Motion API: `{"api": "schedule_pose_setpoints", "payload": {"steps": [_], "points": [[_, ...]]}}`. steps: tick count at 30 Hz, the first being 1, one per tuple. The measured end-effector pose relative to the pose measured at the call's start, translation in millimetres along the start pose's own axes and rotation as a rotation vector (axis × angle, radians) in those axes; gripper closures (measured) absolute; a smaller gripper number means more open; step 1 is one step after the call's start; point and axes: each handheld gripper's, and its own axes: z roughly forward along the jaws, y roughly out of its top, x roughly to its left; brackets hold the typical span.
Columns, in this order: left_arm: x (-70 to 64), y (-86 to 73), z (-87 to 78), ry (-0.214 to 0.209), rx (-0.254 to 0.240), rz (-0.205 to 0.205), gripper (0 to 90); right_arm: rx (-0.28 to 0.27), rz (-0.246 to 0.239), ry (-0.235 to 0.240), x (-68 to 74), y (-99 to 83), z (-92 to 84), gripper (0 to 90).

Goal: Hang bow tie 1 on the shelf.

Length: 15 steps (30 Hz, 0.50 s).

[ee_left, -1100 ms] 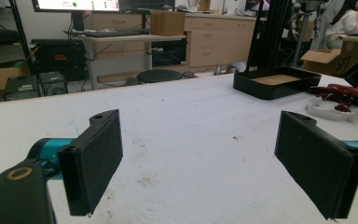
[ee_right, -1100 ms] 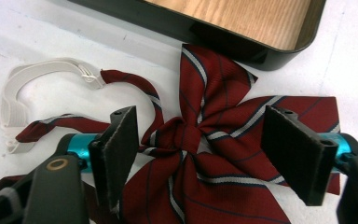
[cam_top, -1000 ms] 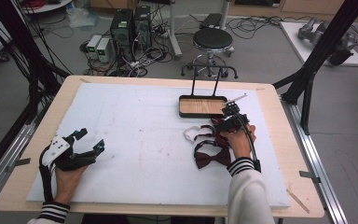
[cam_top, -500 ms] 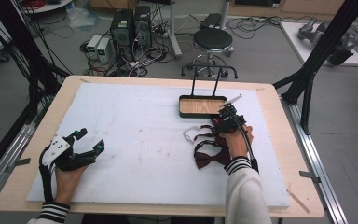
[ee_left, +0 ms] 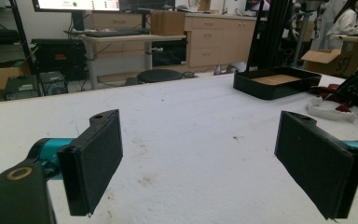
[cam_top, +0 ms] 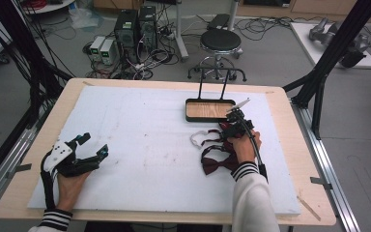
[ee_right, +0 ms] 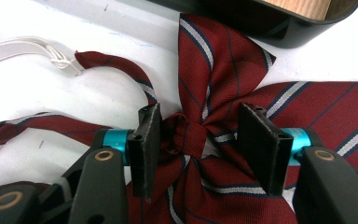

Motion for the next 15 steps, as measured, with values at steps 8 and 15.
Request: {"api": "schedule_pose_setpoints", "payload": {"steps": [8,15], "points": [[0.0,0.0,0.0,0.000,0.001,0.002,15.5,0.010,0.018,-0.012,0.1,0.4,1.0,63.8],[0.0,0.0,0.0,-0.001,0.001,0.003,15.4,0.016,0.013,-0.026,5.7,1.4,0.6,75.1]]}}
